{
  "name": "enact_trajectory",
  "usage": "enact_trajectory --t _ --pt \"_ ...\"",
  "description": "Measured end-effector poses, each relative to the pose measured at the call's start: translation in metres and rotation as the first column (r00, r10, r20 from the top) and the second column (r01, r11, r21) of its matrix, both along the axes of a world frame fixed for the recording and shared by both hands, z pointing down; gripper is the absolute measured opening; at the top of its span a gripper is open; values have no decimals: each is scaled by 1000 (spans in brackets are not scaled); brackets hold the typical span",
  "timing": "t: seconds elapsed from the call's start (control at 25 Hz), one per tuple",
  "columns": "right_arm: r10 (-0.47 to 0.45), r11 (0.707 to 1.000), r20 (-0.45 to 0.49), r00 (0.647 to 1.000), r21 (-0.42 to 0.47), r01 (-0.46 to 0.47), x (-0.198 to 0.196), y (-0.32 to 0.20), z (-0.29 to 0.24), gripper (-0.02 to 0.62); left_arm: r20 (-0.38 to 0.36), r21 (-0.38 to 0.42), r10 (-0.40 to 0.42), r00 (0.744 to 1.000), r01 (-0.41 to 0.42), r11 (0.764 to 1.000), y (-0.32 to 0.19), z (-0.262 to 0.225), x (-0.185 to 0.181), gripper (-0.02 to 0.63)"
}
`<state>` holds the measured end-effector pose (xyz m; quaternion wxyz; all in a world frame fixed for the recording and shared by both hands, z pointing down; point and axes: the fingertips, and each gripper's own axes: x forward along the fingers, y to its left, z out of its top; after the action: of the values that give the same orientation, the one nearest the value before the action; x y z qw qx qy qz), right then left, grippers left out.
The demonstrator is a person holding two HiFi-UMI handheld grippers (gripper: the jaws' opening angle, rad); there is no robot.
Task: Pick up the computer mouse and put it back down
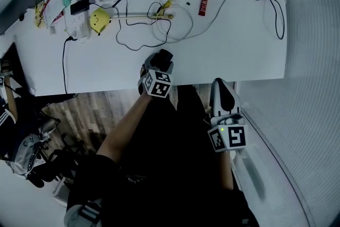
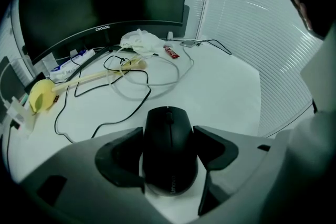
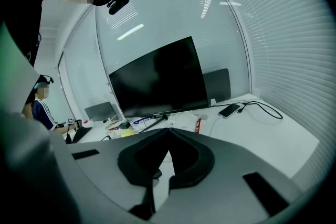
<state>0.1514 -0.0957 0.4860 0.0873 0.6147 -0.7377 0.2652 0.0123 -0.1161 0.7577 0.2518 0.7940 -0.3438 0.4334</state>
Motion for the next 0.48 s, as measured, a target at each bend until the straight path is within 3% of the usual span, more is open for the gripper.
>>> enact_trajectory --t 0.48 --pt "-33 999 5 999 8 33 -6 -1 -3 -2 22 -11 -16 1000 16 1000 -1 -2 -2 284"
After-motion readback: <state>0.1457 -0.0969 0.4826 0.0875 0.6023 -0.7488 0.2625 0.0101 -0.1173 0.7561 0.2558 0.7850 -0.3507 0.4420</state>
